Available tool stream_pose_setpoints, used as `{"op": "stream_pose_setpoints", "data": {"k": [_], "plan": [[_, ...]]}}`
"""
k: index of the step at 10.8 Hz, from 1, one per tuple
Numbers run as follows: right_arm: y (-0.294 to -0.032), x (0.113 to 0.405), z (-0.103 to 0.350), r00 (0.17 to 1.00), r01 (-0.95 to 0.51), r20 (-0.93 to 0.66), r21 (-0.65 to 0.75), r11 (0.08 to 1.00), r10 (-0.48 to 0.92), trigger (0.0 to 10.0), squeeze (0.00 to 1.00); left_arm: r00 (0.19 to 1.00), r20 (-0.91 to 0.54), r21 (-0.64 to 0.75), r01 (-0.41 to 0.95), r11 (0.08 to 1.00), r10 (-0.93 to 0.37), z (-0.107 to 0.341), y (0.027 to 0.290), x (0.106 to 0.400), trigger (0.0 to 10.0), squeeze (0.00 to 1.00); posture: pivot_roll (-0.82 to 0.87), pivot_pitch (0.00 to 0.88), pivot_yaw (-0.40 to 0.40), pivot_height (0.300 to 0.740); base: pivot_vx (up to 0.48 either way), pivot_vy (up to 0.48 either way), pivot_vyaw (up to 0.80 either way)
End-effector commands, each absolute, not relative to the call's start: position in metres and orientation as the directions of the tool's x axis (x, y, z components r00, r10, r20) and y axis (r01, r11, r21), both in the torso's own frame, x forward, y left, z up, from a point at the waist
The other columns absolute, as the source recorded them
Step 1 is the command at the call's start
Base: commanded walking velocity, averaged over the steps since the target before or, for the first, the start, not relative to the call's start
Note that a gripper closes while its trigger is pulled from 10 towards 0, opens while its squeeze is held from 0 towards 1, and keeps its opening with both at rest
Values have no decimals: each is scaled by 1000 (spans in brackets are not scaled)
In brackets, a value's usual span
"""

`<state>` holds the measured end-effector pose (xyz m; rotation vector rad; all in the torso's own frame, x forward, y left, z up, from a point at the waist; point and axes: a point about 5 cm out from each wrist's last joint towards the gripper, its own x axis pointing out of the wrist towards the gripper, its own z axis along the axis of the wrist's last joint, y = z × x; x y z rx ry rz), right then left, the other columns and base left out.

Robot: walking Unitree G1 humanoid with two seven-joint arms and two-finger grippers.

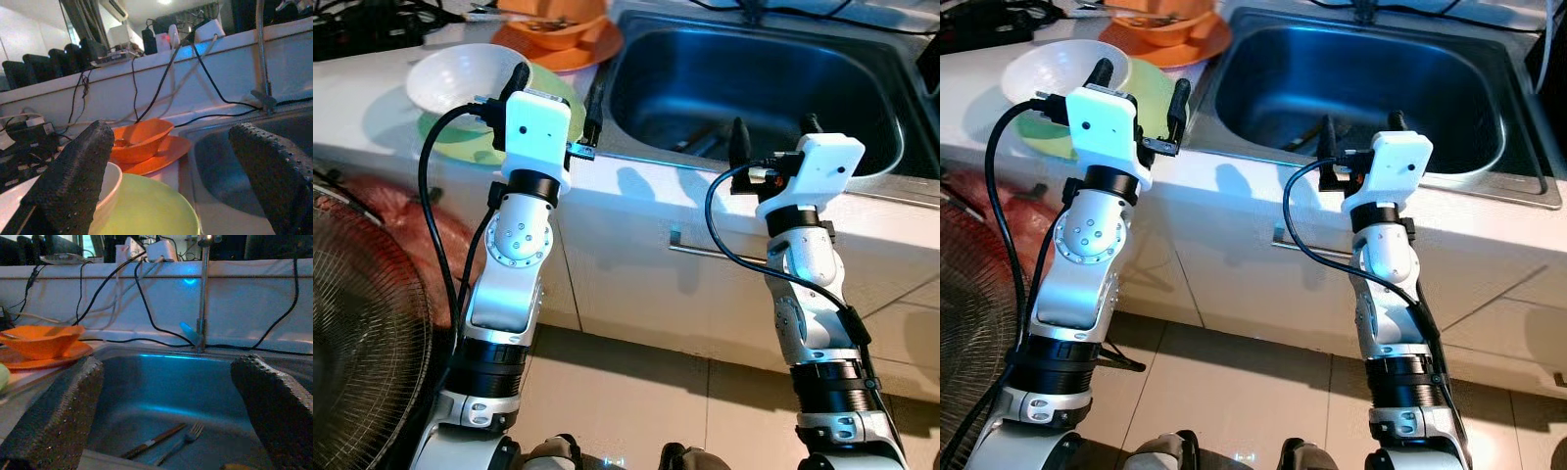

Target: Kitchen organization

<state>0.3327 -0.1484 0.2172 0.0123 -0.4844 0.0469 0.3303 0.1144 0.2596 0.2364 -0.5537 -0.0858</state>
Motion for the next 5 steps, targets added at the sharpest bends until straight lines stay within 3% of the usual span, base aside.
{"op": "stream_pose_setpoints", "data": {"k": [1, 5], "plan": [[-149, 333, 217, 882, -48, 470, 1, 999, 42, 10000, 0, 841, 521, 246, 17, 969, -147, 262, 115, 329, 10000, 0, 71, 166, -5, 740, 247, 0, 0], [-149, 333, 217, 883, -51, 467, 0, 999, 45, 10000, 0, 837, 526, 245, 18, 969, -148, 263, 114, 328, 10000, 0, 71, 167, -9, 740, 289, 0, 0]]}}
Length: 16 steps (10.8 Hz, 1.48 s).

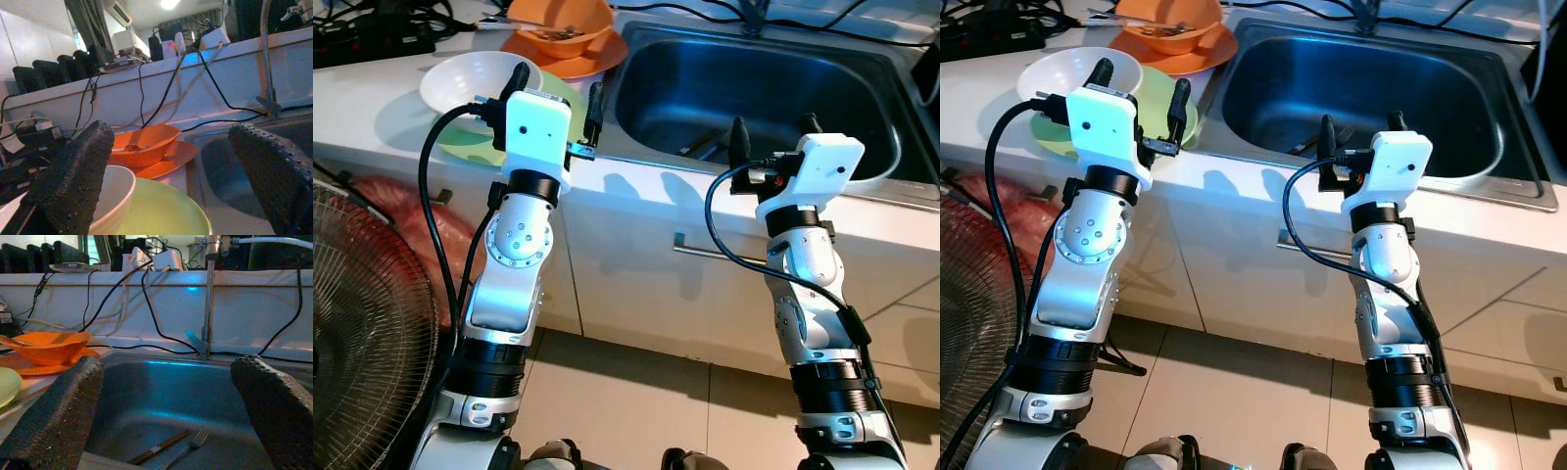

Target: Kitchen organization

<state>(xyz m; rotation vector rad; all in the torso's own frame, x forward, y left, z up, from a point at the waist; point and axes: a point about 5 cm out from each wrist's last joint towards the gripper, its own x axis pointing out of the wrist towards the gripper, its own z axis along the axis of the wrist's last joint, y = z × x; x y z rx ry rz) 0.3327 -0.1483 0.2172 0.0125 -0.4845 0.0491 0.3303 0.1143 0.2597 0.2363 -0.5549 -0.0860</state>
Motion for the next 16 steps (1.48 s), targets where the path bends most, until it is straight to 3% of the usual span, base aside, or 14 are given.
{"op": "stream_pose_setpoints", "data": {"k": [1, 6, 16], "plan": [[-149, 333, 217, 883, -51, 466, -2, 999, 46, 10000, 0, 836, 528, 245, 18, 969, -149, 263, 114, 328, 10000, 0, 71, 168, -9, 740, 319, 0, 0], [-147, 333, 217, 882, -56, 469, 1, 998, 50, 10000, 0, 830, 538, 242, 16, 970, -147, 266, 114, 328, 10000, 0, 73, 167, -8, 740, 341, 0, 0], [-148, 334, 217, 881, -57, 470, 1, 998, 50, 10000, 0, 823, 548, 243, 14, 970, -149, 268, 114, 328, 10000, 0, 74, 167, -9, 740, 480, 0, 0]]}}
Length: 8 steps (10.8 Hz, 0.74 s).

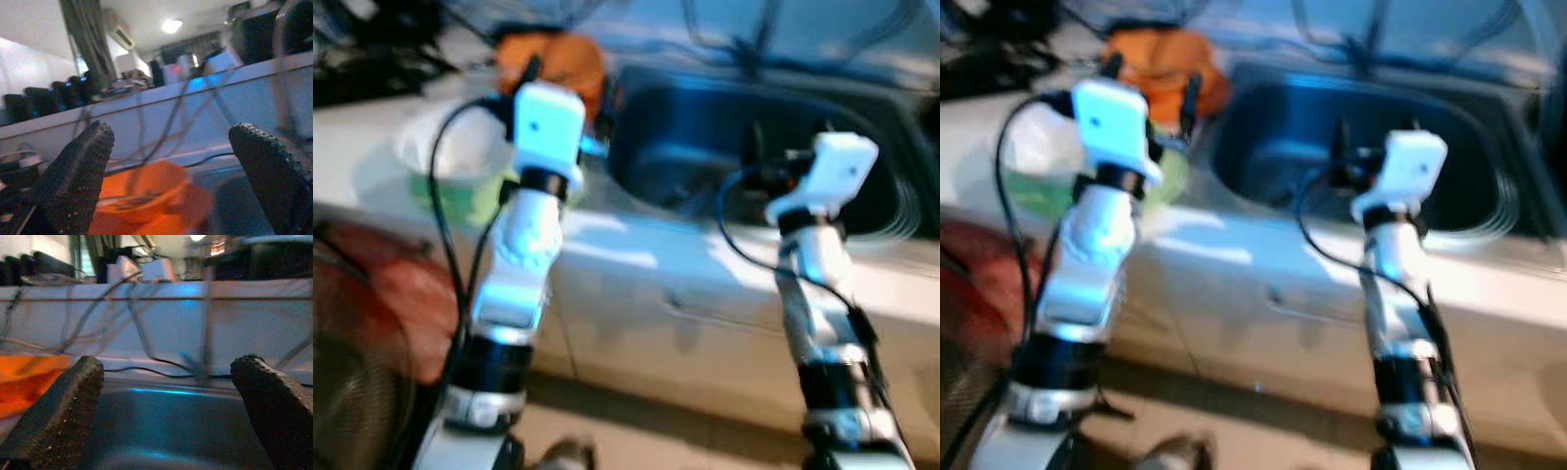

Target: Kitchen organization

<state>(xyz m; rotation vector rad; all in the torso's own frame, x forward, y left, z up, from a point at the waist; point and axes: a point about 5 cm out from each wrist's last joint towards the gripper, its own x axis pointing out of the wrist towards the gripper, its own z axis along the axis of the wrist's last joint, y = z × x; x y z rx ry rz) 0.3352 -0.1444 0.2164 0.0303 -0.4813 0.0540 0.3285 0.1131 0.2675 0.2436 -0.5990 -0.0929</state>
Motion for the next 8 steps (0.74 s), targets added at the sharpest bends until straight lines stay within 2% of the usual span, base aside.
{"op": "stream_pose_setpoints", "data": {"k": [1, 2, 8], "plan": [[-147, 333, 217, 881, -57, 470, 0, 998, 51, 10000, 0, 823, 548, 243, 14, 970, -149, 268, 113, 328, 10000, 0, 72, 169, -10, 740, 480, 0, 0], [-147, 333, 217, 881, -57, 470, 0, 998, 51, 10000, 0, 823, 549, 241, 14, 970, -149, 268, 113, 328, 10000, 0, 72, 169, -10, 740, 480, 0, 0], [-147, 333, 216, 882, -63, 469, 0, 998, 55, 10000, 0, 803, 570, 241, 35, 970, -171, 270, 110, 325, 10000, 0, 72, 172, -10, 740, 0, 0, 0]]}}
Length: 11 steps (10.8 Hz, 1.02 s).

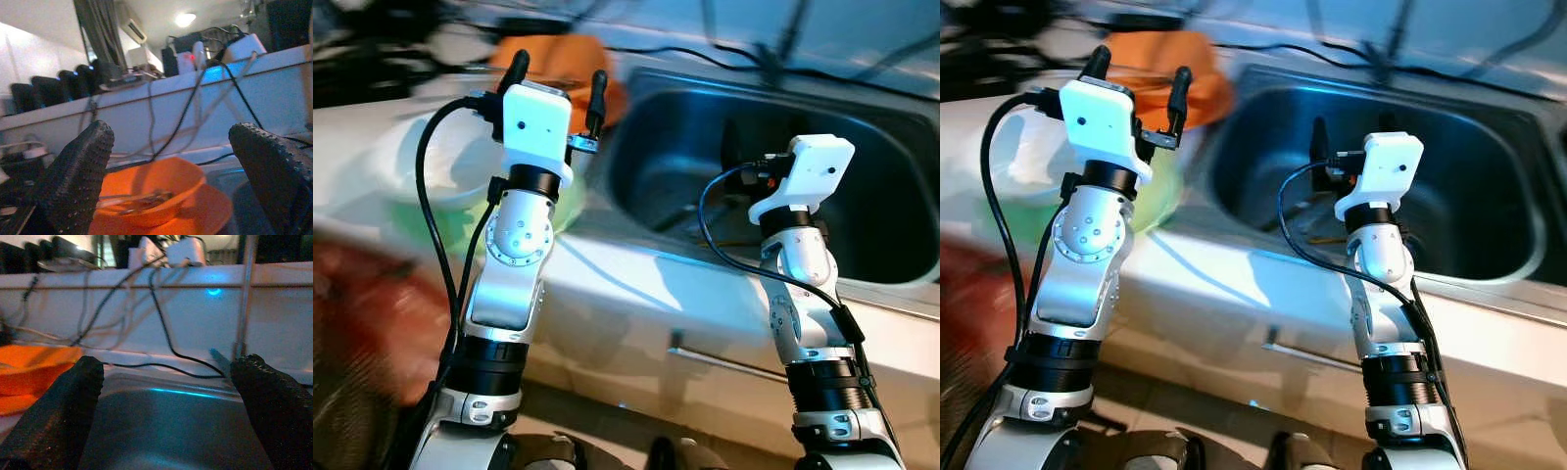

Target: Kitchen organization

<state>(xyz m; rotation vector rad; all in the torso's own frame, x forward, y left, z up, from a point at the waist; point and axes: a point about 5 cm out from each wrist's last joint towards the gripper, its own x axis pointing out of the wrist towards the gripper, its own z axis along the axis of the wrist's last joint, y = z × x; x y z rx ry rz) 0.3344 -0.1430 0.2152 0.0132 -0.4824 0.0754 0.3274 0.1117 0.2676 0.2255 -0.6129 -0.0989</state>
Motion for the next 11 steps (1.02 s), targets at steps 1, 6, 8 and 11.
{"op": "stream_pose_setpoints", "data": {"k": [1, 6, 8, 11], "plan": [[-147, 333, 216, 882, -64, 468, 0, 998, 57, 10000, 0, 802, 571, 242, 37, 970, -173, 270, 110, 324, 10000, 0, 73, 172, -12, 740, 0, 0, 0], [-144, 333, 213, 885, -74, 461, -1, 997, 67, 10000, 0, 881, 430, 421, -2, 907, -198, 283, 136, 334, 10000, 0, 89, 173, -7, 740, 0, 0, 0], [-141, 333, 213, 885, -88, 459, -3, 996, 79, 10000, 0, 908, 348, 443, 59, 895, -233, 289, 136, 331, 10000, 0, 99, 169, -6, 740, 0, 0, 0], [-136, 333, 213, 875, -190, 450, -27, 981, 182, 10000, 0, 922, 184, 370, 255, 893, -339, 285, 122, 321, 10000, 0, 109, 167, -5, 740, 0, 0, 0]]}}
